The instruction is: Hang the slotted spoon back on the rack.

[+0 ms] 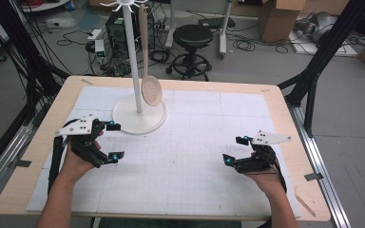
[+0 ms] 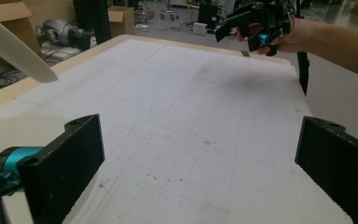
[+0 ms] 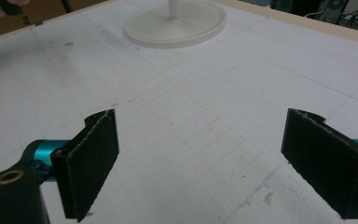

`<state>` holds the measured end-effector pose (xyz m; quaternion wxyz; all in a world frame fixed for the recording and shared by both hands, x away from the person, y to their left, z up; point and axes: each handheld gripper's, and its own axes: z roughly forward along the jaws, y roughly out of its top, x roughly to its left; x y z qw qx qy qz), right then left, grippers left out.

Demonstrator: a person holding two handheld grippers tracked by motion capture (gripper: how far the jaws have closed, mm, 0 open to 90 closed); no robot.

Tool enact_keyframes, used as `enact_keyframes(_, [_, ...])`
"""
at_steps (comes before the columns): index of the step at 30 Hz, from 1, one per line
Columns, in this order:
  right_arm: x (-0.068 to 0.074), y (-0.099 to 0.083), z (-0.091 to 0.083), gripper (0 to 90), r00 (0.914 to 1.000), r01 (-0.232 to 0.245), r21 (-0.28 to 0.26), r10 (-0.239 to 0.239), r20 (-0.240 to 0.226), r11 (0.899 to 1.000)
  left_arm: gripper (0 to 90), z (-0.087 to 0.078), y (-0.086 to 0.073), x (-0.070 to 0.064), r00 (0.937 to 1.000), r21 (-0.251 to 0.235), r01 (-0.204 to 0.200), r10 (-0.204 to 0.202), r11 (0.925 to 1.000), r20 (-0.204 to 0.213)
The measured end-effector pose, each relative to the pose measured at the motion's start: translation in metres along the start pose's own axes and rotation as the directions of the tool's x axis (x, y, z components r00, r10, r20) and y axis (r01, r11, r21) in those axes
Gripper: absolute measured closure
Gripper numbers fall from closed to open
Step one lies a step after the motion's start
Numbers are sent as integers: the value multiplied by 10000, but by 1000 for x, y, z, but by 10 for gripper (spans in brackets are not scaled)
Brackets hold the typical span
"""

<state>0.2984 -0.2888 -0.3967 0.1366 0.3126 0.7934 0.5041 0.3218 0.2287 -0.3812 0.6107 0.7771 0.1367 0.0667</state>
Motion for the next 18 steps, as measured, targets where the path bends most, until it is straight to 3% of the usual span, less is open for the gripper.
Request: enact_keyframes(18, [-2, -2, 2, 103, 9998, 106, 273, -111, 189, 9996, 17, 4, -4, 0, 9999, 296, 107, -106, 9995, -21])
